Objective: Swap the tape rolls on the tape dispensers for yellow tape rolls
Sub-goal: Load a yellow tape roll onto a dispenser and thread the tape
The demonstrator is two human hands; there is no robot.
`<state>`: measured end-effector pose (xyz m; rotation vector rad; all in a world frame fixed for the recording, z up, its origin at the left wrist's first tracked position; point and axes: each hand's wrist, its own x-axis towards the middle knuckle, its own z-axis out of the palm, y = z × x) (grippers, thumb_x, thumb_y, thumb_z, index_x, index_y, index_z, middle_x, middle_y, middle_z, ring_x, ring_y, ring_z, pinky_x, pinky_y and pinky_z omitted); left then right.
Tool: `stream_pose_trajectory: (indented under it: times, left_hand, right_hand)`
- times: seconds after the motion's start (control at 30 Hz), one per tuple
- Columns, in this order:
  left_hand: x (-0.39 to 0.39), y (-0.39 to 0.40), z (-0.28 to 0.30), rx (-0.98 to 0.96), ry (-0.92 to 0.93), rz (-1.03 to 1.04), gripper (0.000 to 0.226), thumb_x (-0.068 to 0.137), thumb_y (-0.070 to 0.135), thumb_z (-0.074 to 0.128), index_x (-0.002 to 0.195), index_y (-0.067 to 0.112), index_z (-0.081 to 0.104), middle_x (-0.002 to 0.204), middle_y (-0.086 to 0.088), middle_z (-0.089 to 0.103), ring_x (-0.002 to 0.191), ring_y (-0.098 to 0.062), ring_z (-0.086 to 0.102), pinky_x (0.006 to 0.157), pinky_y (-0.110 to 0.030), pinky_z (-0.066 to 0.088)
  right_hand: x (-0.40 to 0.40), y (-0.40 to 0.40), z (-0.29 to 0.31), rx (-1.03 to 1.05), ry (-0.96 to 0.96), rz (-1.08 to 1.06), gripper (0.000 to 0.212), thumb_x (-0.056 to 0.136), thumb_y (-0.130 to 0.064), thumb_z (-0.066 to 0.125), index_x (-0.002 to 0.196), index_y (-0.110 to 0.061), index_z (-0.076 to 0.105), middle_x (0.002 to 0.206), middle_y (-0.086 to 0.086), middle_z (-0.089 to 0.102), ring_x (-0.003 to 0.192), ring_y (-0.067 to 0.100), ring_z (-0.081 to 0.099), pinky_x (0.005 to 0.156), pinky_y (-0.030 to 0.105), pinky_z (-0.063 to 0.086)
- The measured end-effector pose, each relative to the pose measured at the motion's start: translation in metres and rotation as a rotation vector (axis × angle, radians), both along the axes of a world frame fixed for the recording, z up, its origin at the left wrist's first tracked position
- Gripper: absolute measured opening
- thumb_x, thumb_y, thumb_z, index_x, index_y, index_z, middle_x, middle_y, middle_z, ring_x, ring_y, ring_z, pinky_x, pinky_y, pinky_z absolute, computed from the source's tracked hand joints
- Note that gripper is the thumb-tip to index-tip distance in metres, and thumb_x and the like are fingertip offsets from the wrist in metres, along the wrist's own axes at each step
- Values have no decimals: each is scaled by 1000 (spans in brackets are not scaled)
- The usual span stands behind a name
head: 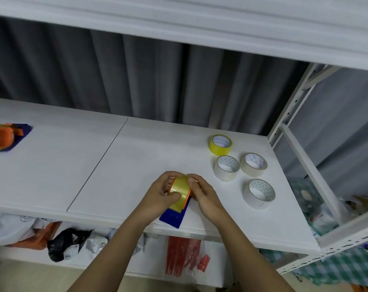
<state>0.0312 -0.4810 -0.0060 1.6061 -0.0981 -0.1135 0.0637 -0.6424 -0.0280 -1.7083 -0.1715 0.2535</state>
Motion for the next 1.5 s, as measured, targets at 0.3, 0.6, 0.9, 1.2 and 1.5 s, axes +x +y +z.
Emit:
stream_pose_trajectory:
  times: [0.3, 0.6, 0.9, 1.2, 1.5]
  left_hand:
    - [-4, -2, 0, 32, 45, -28, 48, 71, 10, 58, 108, 42, 60, 101, 9, 63, 90, -4, 62, 68, -19, 51]
    - [0, -6, -1, -12, 34, -12, 47, 94, 6, 49, 121, 44, 55, 109, 7, 63, 92, -1, 63, 78, -19, 53]
    - [7, -19, 7, -8, 20, 149, 23, 92, 20, 57, 110, 33, 64, 96, -8, 66, 91, -18, 62, 84, -35, 51]
    - [12, -20, 9, 66, 40, 253, 17, 91, 34, 58, 105, 29, 65, 88, -16, 67, 83, -23, 63, 79, -40, 52]
    - [-1, 5, 0, -38, 83, -33, 36, 89, 9, 60, 119, 30, 60, 104, 5, 71, 98, -8, 65, 79, -18, 51]
  right_hand:
    - [13, 1, 16, -195, 383, -19, 65, 89, -68, 30, 103, -14, 63, 80, 5, 74, 75, 22, 72, 68, 31, 58]
    - [-19, -19, 19, -566, -743, -79, 25, 86, -19, 66, 110, -12, 68, 115, 0, 62, 106, 14, 56, 89, 20, 43]
    - [-28, -11, 25, -856, -611, 25, 65, 82, -34, 60, 142, -17, 40, 147, 1, 41, 130, 19, 42, 100, 28, 38]
    - [-20, -11, 17, -755, -476, 125, 81, 71, -43, 61, 143, -27, 30, 132, -3, 47, 114, 18, 46, 89, 29, 44]
    - [3, -15, 19, -309, 35, 100, 24, 93, -34, 41, 103, -34, 63, 106, -7, 66, 101, 6, 59, 92, 23, 46]
